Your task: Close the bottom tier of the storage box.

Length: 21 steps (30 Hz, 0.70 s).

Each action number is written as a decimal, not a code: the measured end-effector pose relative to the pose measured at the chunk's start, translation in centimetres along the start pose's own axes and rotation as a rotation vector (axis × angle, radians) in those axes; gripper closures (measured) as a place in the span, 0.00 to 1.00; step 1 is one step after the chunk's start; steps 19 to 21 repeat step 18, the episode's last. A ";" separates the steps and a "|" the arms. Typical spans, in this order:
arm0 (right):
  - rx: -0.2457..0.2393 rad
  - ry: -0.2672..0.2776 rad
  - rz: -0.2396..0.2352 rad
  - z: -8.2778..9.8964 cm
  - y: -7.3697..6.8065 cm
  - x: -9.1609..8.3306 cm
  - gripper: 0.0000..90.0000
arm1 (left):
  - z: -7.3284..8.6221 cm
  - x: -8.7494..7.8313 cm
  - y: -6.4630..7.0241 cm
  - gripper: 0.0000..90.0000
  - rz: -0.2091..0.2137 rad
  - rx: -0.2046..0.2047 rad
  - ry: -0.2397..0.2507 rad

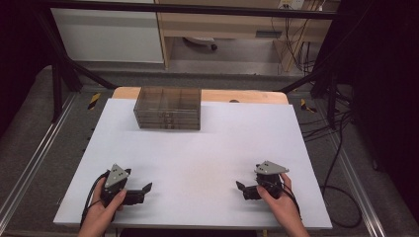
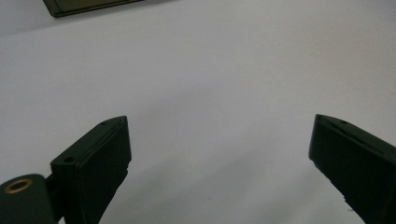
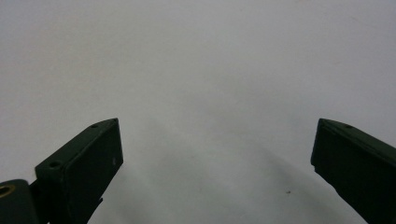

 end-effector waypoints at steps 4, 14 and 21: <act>-0.009 0.009 0.009 0.0 0.2 -0.2 0.03 | -0.1 0.5 0.6 0.06 0.004 0.012 -0.005; 0.056 0.040 0.041 0.6 2.0 -1.3 0.03 | -0.5 1.0 -0.5 0.07 -0.043 -0.007 -0.017; 0.086 0.033 0.063 0.7 2.6 -0.9 0.03 | -0.6 1.3 -1.7 0.07 -0.072 -0.024 -0.028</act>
Point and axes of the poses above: each handheld gripper's, and its own axes: x roughly forward along the jaws, z roughly out of its underside, y roughly to its right, the point moved 8 cm from there along x, roughly forward along the jaws, and after that the axes turned 14 degrees about -y, right-handed, at the moved point
